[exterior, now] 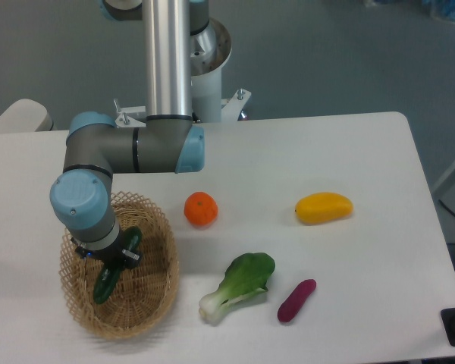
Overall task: Place the cucumber in the basket
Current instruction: 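Lower the held cucumber into the wicker basket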
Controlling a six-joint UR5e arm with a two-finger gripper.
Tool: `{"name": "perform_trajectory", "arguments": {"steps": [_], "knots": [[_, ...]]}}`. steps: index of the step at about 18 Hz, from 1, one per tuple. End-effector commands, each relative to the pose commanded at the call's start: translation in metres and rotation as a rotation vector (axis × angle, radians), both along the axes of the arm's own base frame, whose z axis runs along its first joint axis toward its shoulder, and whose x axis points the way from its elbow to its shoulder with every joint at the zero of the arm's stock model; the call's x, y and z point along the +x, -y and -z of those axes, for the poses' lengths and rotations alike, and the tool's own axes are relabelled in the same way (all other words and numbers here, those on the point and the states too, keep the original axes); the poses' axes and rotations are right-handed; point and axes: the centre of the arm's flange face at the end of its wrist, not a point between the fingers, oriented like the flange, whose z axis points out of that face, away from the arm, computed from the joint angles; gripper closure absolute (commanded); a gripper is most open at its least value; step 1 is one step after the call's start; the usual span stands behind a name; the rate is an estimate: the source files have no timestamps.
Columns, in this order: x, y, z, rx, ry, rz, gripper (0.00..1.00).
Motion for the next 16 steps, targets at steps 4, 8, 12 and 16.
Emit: {"name": "perform_trajectory", "arguments": {"steps": [4,8,12,16], "knots": [[0.0,0.0,0.0,0.001,-0.001,0.0,0.36],[-0.004,-0.003,-0.009,0.02,-0.025,0.002,0.0],[-0.016,-0.022,-0.052,0.104,-0.068,0.022,0.0],[-0.053,-0.019,-0.105,0.168,-0.144,0.108,0.0]]}}
